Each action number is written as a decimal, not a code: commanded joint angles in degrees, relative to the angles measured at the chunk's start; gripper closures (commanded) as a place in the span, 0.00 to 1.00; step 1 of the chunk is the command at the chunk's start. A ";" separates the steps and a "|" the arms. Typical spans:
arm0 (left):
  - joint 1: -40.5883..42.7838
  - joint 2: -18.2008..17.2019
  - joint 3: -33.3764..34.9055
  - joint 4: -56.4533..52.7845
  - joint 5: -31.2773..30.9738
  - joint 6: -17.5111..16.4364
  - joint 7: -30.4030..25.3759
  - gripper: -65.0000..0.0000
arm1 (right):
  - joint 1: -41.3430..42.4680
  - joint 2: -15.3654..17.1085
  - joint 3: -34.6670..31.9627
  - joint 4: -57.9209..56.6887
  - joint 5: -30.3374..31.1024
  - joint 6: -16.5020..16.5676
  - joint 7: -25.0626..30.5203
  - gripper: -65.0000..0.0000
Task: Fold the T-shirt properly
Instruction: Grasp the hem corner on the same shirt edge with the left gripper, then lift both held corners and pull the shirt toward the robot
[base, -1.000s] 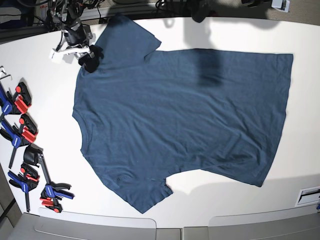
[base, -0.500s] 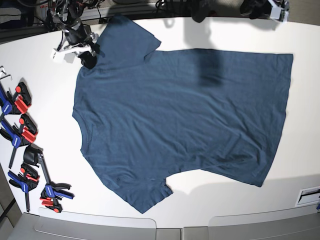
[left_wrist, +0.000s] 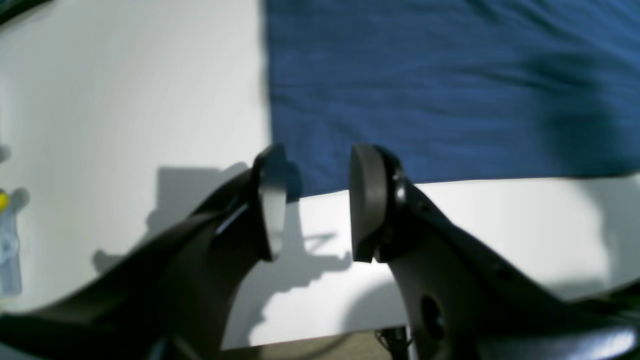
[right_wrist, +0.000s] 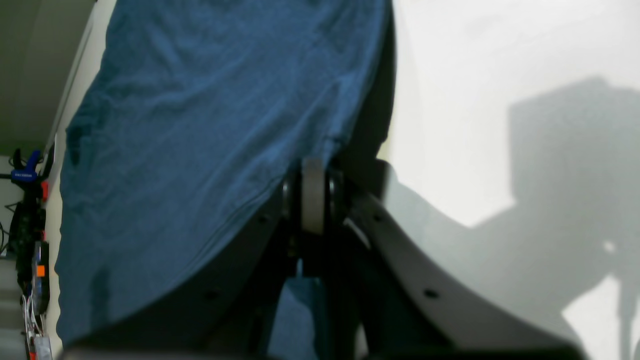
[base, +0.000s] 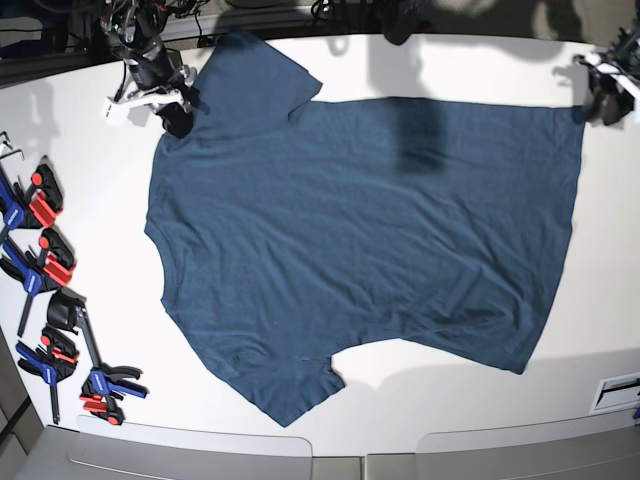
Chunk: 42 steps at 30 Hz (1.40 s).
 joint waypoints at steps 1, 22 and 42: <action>-0.76 -1.40 -0.61 -1.88 -1.29 0.24 -0.31 0.70 | -0.04 0.46 0.26 0.76 0.48 0.72 0.72 1.00; -15.52 -2.49 4.83 -32.41 -20.59 -6.93 14.93 0.48 | -0.04 0.46 0.26 0.76 0.68 0.72 0.70 1.00; -16.74 -2.54 10.93 -32.41 -20.35 -6.97 13.86 1.00 | -0.04 0.50 0.26 0.76 0.42 0.74 0.66 1.00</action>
